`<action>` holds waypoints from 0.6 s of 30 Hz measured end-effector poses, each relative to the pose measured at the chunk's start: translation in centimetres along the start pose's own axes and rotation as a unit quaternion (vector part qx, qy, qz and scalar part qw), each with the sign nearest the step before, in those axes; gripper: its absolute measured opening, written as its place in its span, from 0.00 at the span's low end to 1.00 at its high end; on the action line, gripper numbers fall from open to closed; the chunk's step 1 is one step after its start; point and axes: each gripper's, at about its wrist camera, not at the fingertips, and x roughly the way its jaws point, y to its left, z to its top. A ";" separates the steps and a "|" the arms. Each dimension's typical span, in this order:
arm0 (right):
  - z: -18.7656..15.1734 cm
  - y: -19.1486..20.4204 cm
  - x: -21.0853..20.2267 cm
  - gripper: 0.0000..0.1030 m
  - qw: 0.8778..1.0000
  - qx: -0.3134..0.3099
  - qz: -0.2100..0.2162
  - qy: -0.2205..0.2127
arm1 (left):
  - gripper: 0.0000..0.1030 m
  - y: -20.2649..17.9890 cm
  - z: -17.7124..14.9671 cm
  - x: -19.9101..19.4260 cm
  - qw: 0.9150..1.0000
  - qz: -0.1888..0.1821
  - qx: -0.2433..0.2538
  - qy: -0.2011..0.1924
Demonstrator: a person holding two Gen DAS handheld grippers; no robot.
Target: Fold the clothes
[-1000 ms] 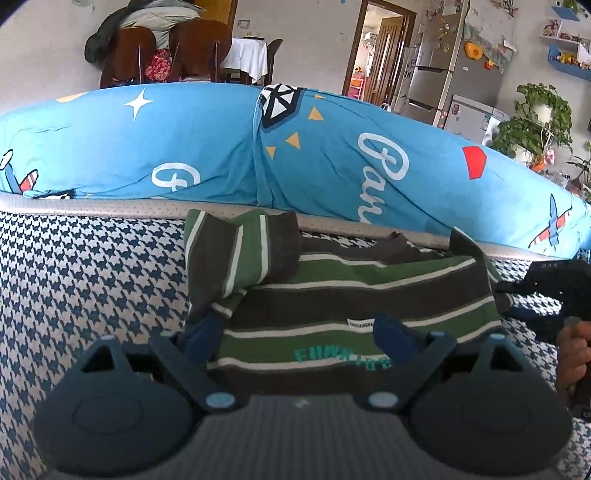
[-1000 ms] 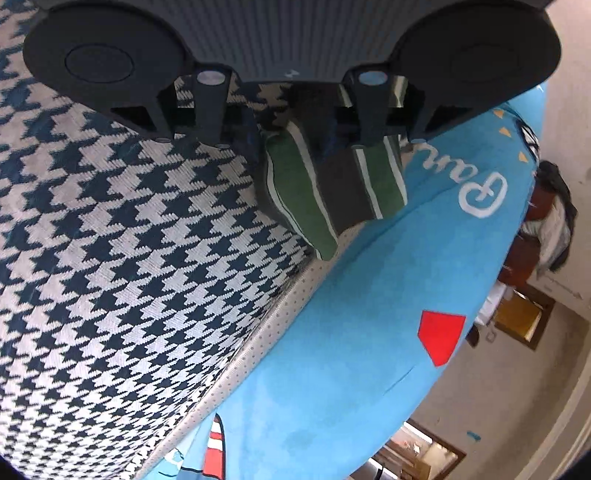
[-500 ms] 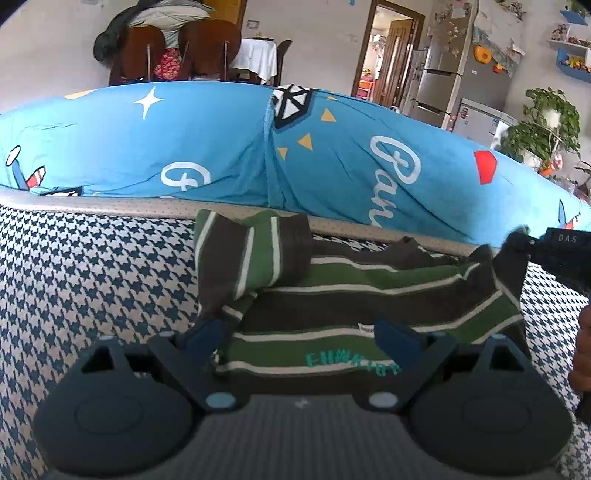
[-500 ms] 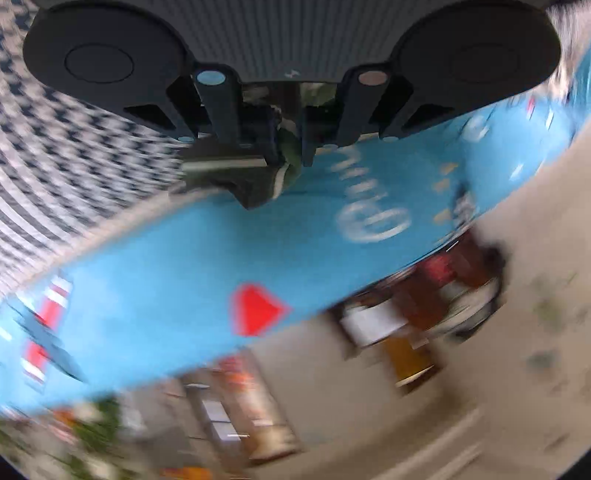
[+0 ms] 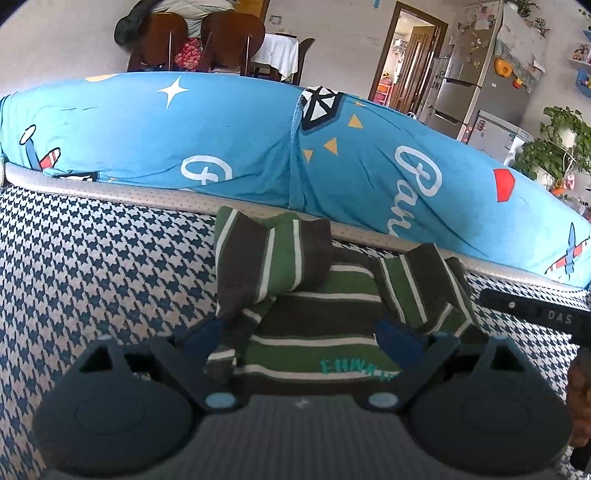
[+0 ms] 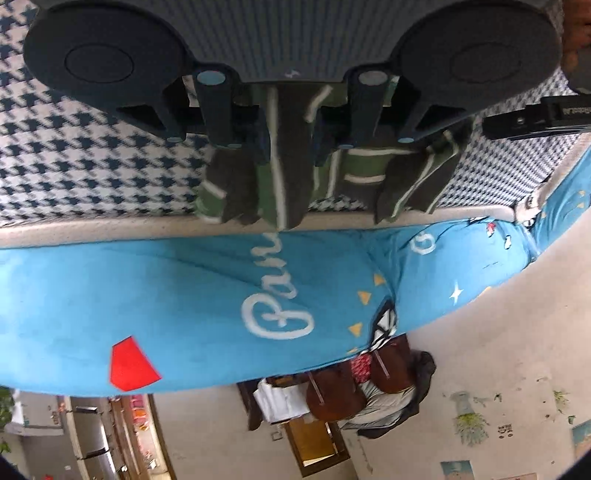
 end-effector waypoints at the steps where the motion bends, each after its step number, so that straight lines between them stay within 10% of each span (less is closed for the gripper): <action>1: 0.0 0.0 -0.1 0.25 1.000 -0.002 -0.001 -0.002 | 0.92 0.0 0.0 0.0 1.000 0.000 -0.001 0.001; 10: -1.8 3.2 1.7 0.43 0.992 -0.124 0.007 0.023 | 0.92 -0.1 -0.1 0.0 1.000 -0.001 0.000 0.002; 18: -3.4 4.9 2.9 0.40 0.978 -0.204 -0.015 0.038 | 0.92 0.0 0.0 0.1 1.000 -0.001 -0.002 0.004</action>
